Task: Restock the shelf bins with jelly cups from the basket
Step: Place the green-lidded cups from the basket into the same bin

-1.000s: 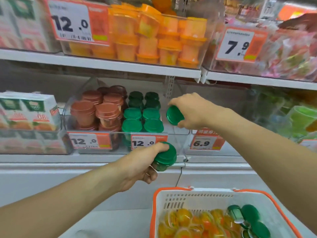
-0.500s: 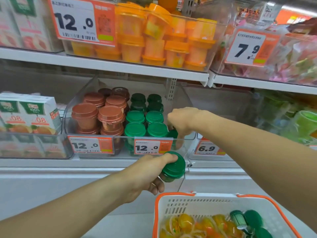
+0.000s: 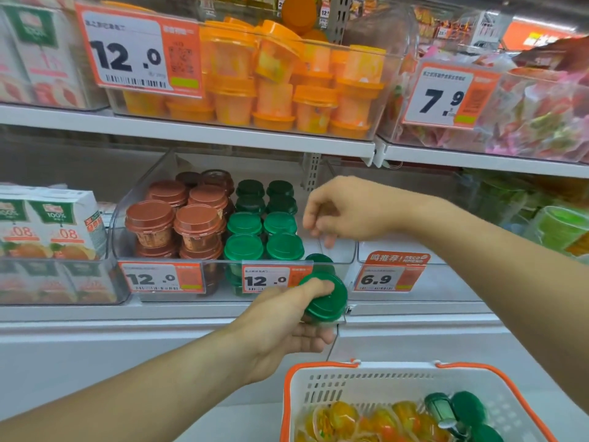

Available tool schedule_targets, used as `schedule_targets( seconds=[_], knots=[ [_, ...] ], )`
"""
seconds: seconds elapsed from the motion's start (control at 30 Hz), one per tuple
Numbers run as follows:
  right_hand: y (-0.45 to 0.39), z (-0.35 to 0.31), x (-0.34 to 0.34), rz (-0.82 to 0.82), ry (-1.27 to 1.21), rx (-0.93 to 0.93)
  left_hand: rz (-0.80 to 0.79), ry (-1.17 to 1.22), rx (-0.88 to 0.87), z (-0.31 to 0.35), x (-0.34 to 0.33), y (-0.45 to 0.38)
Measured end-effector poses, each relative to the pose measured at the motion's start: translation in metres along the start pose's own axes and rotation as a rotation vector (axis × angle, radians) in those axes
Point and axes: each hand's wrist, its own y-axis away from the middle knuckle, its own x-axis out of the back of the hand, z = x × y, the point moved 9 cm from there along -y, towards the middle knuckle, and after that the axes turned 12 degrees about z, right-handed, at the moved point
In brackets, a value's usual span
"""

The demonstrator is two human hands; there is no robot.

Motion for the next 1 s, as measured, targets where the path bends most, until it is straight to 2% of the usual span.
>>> schedule_targets(
  seconds=[0.07, 0.1, 0.13, 0.17, 0.27, 0.33, 0.4, 0.47, 0.57, 0.73, 0.83, 1.0],
  knots=[
    [0.033, -0.009, -0.006, -0.239, -0.225, -0.047, 0.016, 0.128, 0.011, 0.007, -0.002, 0.0],
    [0.048, -0.012, -0.011, -0.341, -0.244, -0.043, 0.021, 0.178, 0.011, 0.01, -0.003, -0.001],
    [0.058, -0.015, -0.015, -0.372, -0.239, -0.027, 0.019, 0.209, 0.006, 0.012, -0.005, -0.001],
    [0.061, -0.015, -0.018, -0.332, -0.21, 0.018, 0.009, 0.222, -0.008, 0.015, -0.006, 0.0],
    [0.05, -0.012, -0.01, -0.016, -0.091, 0.1, -0.036, 0.238, -0.119, 0.028, -0.012, 0.006],
    [0.045, -0.006, 0.004, 0.125, -0.107, 0.084, 0.022, 0.221, -0.199, 0.038, -0.008, 0.009],
    [0.038, 0.006, 0.024, 0.268, -0.129, 0.028, 0.123, 0.052, -0.201, 0.037, 0.002, 0.008],
    [0.025, 0.014, 0.034, 0.354, 0.032, 0.009, 0.074, -0.225, -0.11, 0.02, 0.0, 0.009],
    [-0.005, 0.014, 0.013, 0.254, 0.364, 0.05, -0.153, -0.538, -0.002, -0.017, -0.017, 0.012],
    [-0.044, 0.023, -0.028, 0.007, 0.728, 0.095, -0.295, -0.748, 0.035, -0.038, -0.025, 0.013],
    [-0.055, 0.038, -0.05, -0.13, 0.726, 0.003, -0.306, -0.769, 0.052, -0.041, -0.023, 0.011],
    [-0.065, 0.048, -0.062, -0.167, 0.614, -0.124, -0.277, -0.748, 0.051, -0.041, -0.02, 0.006]
  ],
)
